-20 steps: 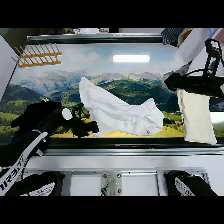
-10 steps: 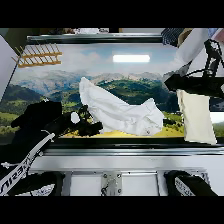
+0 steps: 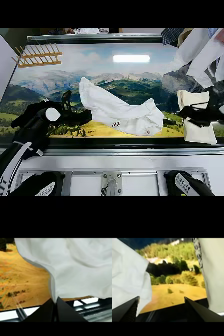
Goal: Fold the clothes and pants, and hang the long-sleeved shirts on hangers.
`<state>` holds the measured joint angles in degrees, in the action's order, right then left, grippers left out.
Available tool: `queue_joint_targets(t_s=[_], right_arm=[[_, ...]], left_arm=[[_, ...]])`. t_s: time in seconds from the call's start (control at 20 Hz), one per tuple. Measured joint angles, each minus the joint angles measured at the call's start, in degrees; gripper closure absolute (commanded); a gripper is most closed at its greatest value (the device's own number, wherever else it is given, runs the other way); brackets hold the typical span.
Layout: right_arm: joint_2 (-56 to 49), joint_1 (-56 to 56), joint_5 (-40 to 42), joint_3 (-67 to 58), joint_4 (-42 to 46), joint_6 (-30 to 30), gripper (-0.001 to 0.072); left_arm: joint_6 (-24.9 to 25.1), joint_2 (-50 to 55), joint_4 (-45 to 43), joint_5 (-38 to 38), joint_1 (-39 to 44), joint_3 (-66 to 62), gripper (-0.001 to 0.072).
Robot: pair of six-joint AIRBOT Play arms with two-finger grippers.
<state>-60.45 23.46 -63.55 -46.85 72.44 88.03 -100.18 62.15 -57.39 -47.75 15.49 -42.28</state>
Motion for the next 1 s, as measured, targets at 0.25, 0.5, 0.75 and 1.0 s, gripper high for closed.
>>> queue_joint_targets(t_s=[0.25,0.5,0.75,1.0], right_arm=[[-8.59,-1.77,8.63,7.91,-9.35,-4.42,0.0103],[-14.40,-9.18,16.35,9.16,-18.10,-7.10,0.0322],[-14.97,-13.07,17.90,6.88,-18.64,-8.76,0.0698],[-4.46,-10.32,10.14,-9.40,-15.63,-9.46,0.0698]], left_arm=[[0.76,-5.49,0.00,-0.24,-2.43,0.00,0.0702],[0.92,-7.34,0.00,-0.81,-4.68,0.00,0.0702],[1.70,-7.87,-0.04,-1.84,-5.97,-2.75,0.0702],[4.48,-11.23,-0.13,-4.20,-10.84,-21.62,0.0702]])
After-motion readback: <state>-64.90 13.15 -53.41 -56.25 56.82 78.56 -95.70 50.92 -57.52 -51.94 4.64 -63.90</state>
